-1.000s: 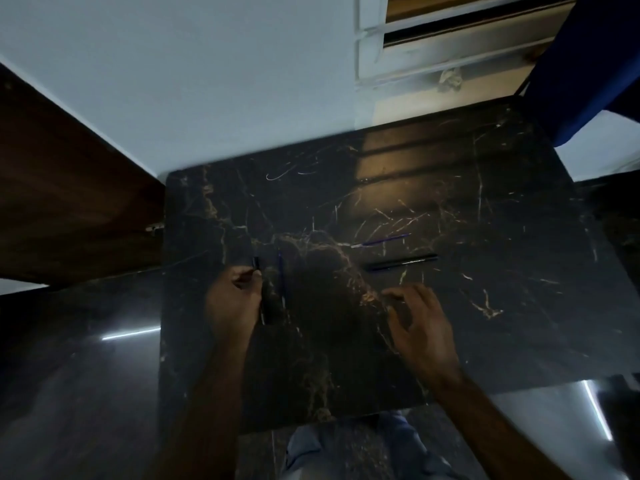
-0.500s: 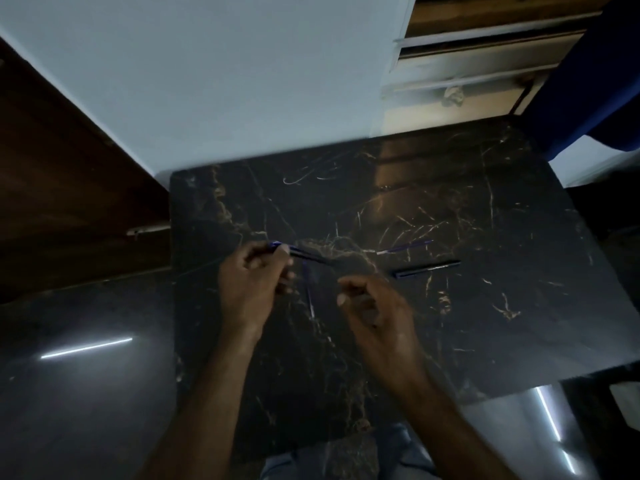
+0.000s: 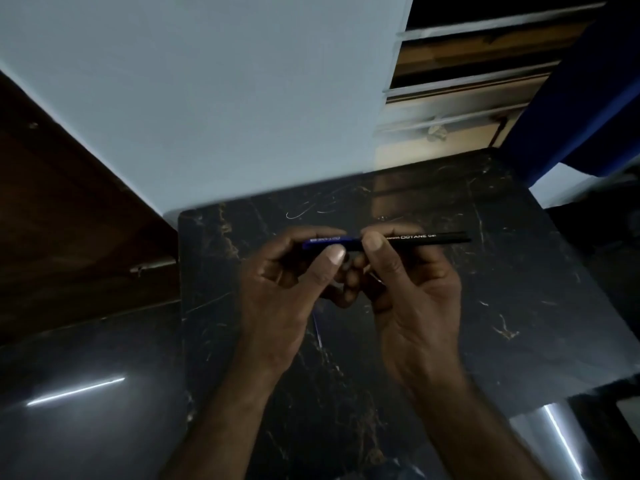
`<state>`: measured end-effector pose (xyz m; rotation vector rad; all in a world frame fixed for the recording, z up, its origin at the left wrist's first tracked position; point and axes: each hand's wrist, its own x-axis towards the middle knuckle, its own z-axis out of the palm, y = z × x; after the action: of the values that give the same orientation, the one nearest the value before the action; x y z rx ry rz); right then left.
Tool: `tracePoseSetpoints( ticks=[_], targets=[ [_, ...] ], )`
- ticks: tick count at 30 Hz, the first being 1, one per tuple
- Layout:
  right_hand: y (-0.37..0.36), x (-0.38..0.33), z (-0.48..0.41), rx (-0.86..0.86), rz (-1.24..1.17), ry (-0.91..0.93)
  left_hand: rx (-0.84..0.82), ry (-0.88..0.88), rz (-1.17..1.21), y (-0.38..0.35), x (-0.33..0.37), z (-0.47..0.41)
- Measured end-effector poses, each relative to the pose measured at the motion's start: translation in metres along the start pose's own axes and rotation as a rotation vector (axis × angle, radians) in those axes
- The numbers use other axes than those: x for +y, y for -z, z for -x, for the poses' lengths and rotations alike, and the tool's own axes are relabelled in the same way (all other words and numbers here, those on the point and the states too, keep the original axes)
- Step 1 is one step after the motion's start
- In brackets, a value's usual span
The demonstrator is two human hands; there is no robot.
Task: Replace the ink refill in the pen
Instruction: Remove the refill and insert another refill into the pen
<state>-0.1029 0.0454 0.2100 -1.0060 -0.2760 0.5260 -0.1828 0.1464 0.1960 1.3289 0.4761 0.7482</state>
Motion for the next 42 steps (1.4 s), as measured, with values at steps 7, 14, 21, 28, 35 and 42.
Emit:
tracePoseSetpoints(
  ticks=[7,14,21,28,35,42],
  targets=[
    [-0.011,-0.007,0.001,0.066,-0.116,0.001,0.210,0.016,0.165,-0.037,-0.004,0.003],
    [-0.012,-0.030,-0.015,0.203,-0.334,0.034,0.499,-0.079,0.380,-0.063,0.024,-0.016],
    [0.017,-0.028,-0.013,0.014,-0.396,-0.134,0.281,0.177,0.013,-0.006,-0.050,-0.012],
    [0.054,-0.008,0.010,0.013,-0.257,-0.294,0.170,0.656,-0.722,0.066,-0.172,0.028],
    [0.067,-0.003,0.017,-0.017,-0.176,-0.315,0.111,0.661,-0.969,0.082,-0.208,0.008],
    [0.077,-0.002,0.021,-0.019,-0.170,-0.305,0.221,0.695,-0.810,0.077,-0.206,0.008]
  ],
)
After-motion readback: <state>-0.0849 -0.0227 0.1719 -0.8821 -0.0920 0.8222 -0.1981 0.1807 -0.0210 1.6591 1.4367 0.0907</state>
